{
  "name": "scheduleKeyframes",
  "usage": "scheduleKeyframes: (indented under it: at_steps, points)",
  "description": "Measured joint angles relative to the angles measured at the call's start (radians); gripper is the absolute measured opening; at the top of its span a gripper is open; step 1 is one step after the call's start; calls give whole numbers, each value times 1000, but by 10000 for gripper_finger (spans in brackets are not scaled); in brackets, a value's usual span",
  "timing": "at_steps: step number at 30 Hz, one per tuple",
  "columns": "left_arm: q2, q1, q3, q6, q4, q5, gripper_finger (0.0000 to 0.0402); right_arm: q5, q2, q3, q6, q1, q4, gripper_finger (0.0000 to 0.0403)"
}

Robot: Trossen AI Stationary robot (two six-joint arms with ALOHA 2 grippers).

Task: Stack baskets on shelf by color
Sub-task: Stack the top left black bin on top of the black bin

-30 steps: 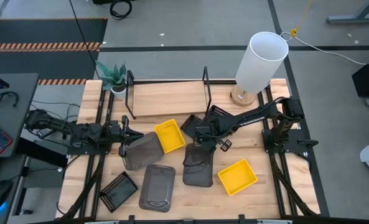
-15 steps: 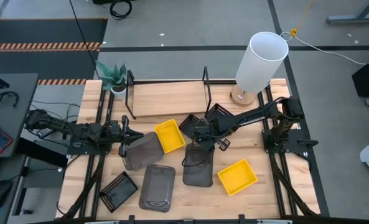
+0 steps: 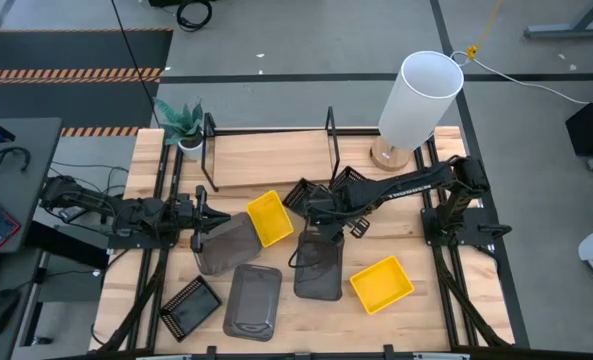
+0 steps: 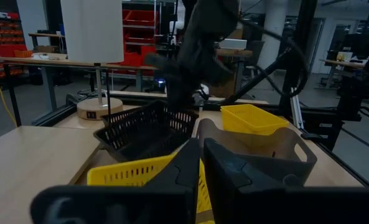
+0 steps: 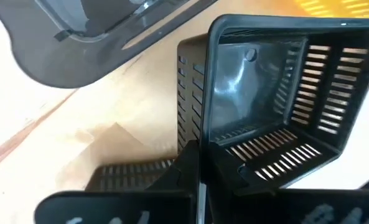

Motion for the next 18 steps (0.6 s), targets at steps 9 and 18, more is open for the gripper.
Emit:
scheduleKeyframes:
  at_steps: [9,18]
  points:
    - [0,0,0,0,0,0,38,12,0,72,95,9,-174,15]
    - [0,0,0,0,0,0,28,28,0,72,150,34,-261,15]
